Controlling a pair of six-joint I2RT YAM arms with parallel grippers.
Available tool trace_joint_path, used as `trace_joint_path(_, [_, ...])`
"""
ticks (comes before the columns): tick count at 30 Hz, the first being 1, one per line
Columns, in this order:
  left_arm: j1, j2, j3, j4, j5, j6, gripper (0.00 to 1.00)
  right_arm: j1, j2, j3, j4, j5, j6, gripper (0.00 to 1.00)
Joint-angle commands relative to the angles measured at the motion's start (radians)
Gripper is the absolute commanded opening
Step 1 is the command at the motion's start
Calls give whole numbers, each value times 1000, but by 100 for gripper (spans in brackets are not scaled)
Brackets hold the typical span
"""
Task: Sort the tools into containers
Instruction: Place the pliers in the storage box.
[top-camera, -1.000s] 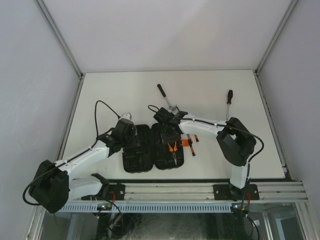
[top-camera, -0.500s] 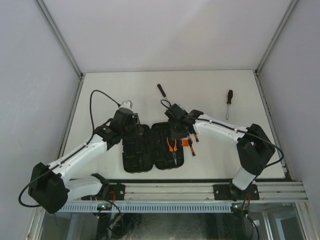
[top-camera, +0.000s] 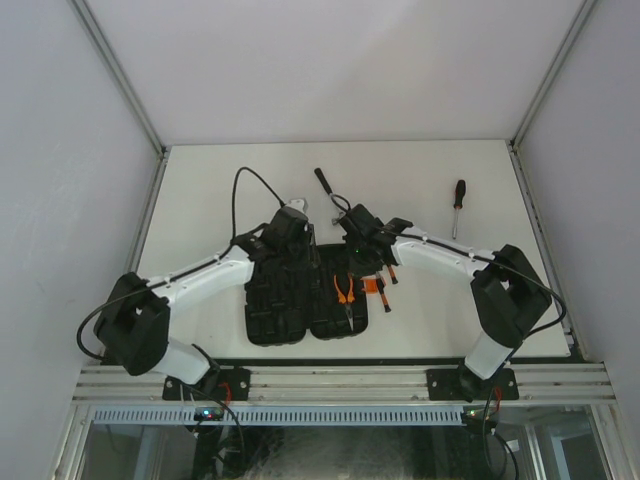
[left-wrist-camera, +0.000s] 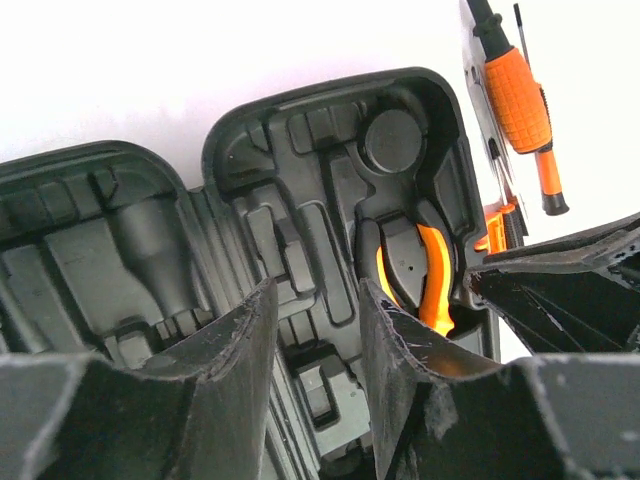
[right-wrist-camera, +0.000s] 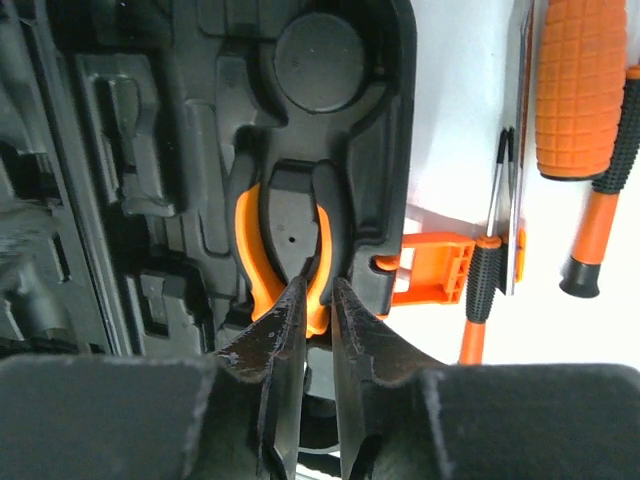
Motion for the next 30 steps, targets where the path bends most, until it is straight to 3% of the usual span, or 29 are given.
trace_joint_path(1, [-14, 41, 69, 62, 41, -19, 42, -17, 11, 16, 60, -44, -13, 13])
trace_joint_path(30, [-87, 166, 28, 165, 123, -61, 37, -24, 105, 56, 28, 14, -28, 10])
